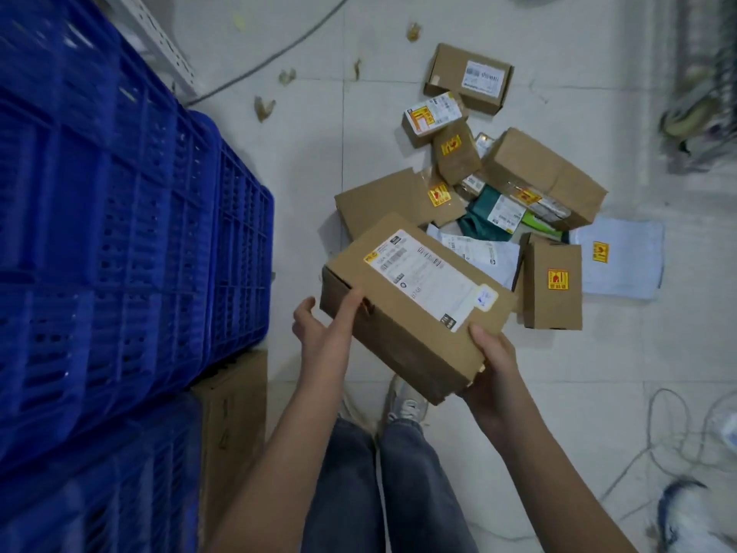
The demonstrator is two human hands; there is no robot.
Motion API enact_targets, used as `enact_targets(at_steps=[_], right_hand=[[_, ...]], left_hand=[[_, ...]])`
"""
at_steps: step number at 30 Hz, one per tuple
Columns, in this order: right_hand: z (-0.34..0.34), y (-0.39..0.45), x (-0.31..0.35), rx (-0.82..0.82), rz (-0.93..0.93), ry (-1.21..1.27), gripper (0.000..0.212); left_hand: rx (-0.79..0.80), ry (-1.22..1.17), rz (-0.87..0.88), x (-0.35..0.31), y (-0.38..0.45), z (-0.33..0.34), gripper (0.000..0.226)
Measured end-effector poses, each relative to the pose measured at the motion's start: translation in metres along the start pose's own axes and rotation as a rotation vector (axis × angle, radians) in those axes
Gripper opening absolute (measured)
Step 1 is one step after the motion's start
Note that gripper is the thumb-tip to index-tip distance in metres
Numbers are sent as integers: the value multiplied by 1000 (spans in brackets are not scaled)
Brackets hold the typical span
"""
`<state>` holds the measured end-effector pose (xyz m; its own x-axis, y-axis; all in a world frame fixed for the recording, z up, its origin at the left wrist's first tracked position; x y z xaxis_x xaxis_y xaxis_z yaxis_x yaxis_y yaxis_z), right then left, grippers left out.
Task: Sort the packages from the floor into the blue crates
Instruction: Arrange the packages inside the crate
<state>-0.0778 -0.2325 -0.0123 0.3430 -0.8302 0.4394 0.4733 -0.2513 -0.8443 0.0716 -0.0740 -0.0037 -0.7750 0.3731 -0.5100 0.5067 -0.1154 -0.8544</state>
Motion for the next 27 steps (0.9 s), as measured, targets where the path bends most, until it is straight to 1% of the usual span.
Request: enact_targets(at_steps=[1,2,4,5,7,8,10,11,13,14,16,17,20,21,22,24,25,27], right_hand=[[11,-5,1,-40,-56,23,83],[23,-11,2,-60,-112,38,84],[47,-23,9,-60,-215,49,83],[58,-29,14,-52,-246,50,83],[78,-42,31,-14,-283,1,83],[88,-49,43,21,-296,-54,74],[109,-63,77,84,-337,-147,45],[120,-71,98,103,-371,-171,37],[148,-94,149,166,-471,-201,35],[171,-110,175,237,-520,-235,37],[226,-141,220,385,-586,-402,36],[251,-153,235,406,-604,-507,33],[324,-179,268,356,-700,-889,32],[356,-188,270,407,-735,-996,25],[390,-197,264,513,-725,-1064,17],[449,-210,239,741,-632,-1173,23],[473,-211,225,821,-593,-1217,25],[511,-199,194,908,-531,-1299,29]], left_hand=[[31,-60,-14,1,-8,5,86],[95,-112,9,-1,-19,11,92],[217,-203,104,-12,-41,21,100],[241,-253,155,-21,-51,20,103],[233,-358,221,-42,-66,8,105],[216,-397,241,-54,-71,-1,104],[179,-428,289,-83,-83,-23,102],[174,-438,328,-100,-91,-32,100],[187,-459,431,-136,-113,-46,99],[194,-478,477,-154,-127,-51,97],[226,-508,567,-190,-156,-63,91],[238,-521,604,-206,-169,-72,88],[187,-583,660,-241,-196,-120,84],[159,-608,651,-250,-201,-143,82],[131,-633,627,-255,-205,-167,81],[78,-663,563,-258,-210,-217,78],[57,-661,532,-257,-210,-241,75],[26,-637,465,-248,-202,-284,64]])
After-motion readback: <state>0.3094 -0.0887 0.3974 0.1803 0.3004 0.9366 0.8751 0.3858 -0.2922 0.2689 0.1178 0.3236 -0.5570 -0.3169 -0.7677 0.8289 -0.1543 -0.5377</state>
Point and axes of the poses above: each hand's wrist, its own y-axis towards the middle knuckle, its own z-axis out of the palm, x = y × z, the point moved 7 cm from there along y, towards the middle knuckle, and after that the axes turned 10 degrees about x, right-handed, at the moved point
